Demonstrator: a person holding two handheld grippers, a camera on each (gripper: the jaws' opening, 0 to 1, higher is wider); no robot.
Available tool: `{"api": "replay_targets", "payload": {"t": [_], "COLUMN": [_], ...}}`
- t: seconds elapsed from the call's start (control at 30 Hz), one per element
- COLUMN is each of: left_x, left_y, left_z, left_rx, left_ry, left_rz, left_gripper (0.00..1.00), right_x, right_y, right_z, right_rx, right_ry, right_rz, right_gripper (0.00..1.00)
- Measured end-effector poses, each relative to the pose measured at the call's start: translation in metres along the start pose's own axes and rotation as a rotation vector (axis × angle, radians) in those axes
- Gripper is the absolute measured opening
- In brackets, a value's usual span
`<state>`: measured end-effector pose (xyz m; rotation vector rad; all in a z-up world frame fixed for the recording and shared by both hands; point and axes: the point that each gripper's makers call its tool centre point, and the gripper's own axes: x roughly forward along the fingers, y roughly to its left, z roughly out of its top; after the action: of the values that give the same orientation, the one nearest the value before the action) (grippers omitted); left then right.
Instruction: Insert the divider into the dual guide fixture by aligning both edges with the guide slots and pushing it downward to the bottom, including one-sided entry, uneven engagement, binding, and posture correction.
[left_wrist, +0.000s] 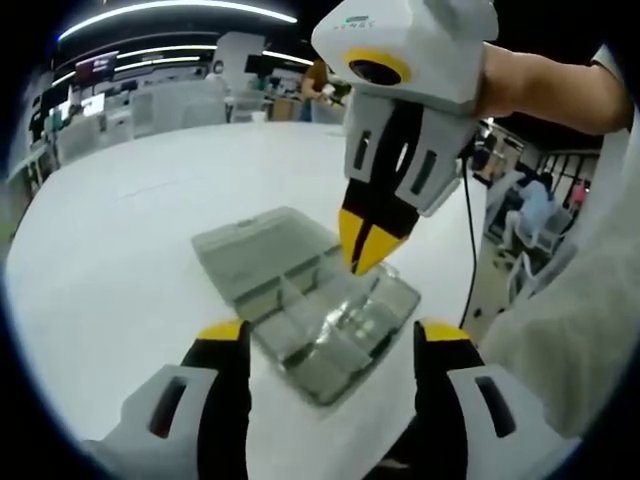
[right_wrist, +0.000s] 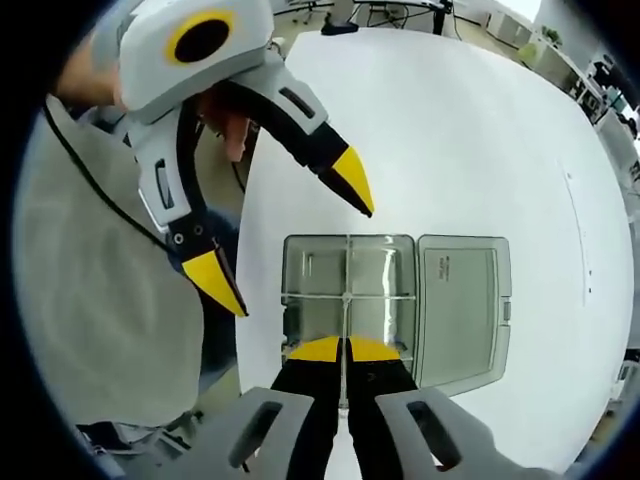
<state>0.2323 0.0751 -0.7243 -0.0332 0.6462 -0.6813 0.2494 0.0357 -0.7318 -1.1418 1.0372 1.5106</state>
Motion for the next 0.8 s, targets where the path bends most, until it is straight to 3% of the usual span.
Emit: {"api": "replay_targets", "payload": {"t": [0.1, 0.8], "left_x": [0.0001, 0.0023], "left_y": [0.0005, 0.0015], "left_z": [0.0005, 0.0019], "left_rx": [-0.002, -0.006], "left_ry": [0.0, 0.004], "left_rz": [0.001, 0.004], "left_gripper": [0.63, 0.63], "right_x": [-0.0013, 0.0046], "right_y": [0.0022, 0.0003], "right_z": [0.0036, -0.0016], "right_rx": [0.008, 0.024], "right_ry": [-0.02, 0.0], "right_rz": [0.01, 0.012], "right_gripper": [0.0, 0.0]}}
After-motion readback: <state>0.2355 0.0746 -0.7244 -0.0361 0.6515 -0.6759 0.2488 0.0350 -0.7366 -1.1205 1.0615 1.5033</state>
